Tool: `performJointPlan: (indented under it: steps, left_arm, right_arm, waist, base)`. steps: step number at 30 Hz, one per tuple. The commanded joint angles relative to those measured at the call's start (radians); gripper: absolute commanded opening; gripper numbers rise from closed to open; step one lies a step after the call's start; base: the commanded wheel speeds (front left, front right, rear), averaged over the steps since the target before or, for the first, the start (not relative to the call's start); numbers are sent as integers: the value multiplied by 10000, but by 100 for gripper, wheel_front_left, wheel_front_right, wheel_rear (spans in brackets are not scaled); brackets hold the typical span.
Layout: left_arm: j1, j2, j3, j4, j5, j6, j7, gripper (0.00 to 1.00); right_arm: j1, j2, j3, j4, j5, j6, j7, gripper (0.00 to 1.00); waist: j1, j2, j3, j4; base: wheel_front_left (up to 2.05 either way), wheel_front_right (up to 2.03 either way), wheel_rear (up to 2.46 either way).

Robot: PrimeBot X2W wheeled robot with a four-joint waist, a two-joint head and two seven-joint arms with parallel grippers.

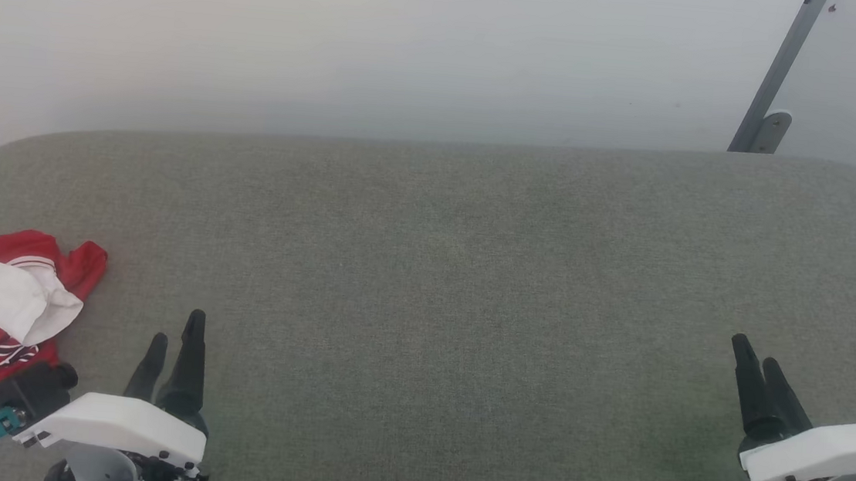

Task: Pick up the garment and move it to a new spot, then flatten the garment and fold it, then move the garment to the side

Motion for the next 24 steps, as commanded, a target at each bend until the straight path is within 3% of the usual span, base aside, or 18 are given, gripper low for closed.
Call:
performJointPlan:
  steps: [1, 24]
  left_arm:
    - [-49, 73, 25, -146, 210, 21, -81, 100]
    - [194, -92, 544, -231, 2961, -365, -737, 100]
  right_arm:
    - [-271, -66, -33, -50, -175, 3, -64, 100]
    - [-305, -528, -158, 55, -2192, 4, -664, 100]
  waist:
    - [0, 0, 0, -1]
    - [0, 0, -24, -61]
  base:
    - [0, 0, 0]
    - [0, 0, 0]
